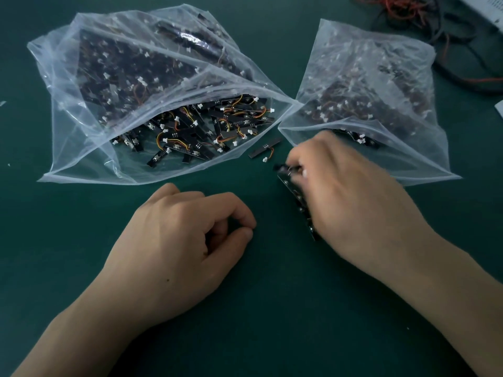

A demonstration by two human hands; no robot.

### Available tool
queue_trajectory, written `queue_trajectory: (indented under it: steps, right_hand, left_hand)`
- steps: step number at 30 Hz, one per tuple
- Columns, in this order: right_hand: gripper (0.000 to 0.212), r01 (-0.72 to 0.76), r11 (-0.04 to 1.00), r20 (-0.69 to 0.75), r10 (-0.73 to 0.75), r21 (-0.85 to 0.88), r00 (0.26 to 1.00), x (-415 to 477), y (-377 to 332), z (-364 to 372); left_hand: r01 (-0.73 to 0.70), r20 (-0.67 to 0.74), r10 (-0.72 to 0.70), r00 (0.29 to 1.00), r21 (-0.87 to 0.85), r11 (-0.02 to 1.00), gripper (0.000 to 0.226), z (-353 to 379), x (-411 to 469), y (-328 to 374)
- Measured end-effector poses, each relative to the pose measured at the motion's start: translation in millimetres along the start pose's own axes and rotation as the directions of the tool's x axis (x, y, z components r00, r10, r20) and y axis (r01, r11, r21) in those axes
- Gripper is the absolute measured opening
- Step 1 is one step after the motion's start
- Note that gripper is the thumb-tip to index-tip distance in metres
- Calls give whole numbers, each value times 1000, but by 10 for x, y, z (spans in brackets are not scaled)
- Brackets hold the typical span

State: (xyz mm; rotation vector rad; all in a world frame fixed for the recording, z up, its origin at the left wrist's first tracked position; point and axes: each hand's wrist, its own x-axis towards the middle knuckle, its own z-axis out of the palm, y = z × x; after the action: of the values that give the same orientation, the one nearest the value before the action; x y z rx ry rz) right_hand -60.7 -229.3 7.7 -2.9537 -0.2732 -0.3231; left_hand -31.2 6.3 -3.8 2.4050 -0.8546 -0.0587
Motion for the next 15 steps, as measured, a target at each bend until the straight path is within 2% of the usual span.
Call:
queue_trajectory:
  steps: [3,6,8,11,13,15]
  right_hand:
    - [14,-156,985,-124,147,-71,981,64,185,-47]
    - [30,-249,954,-166,222,-165,961,50,244,-36]
    - [34,-273,947,-192,240,-171,952,50,210,-46]
    - [21,-213,973,-238,186,-93,953,56,116,-117]
    - [38,-255,964,-134,244,-71,960,46,35,-173]
    - [61,-291,936,23,301,-200,953,20,-46,-188]
  left_hand:
    - [1,6,-1,1000,2,1000,6,-2,-3,3]
    - [4,9,-4,1000,7,1000,6,-4,1,13]
    - [4,6,-4,1000,6,1000,5,-3,4,14]
    - [3,1,-3,1000,9,1000,7,0,1,14]
    - [3,1,-3,1000,15,1000,6,-1,-2,13]
    - [-1,3,1,1000,16,1000,5,-1,-2,13]
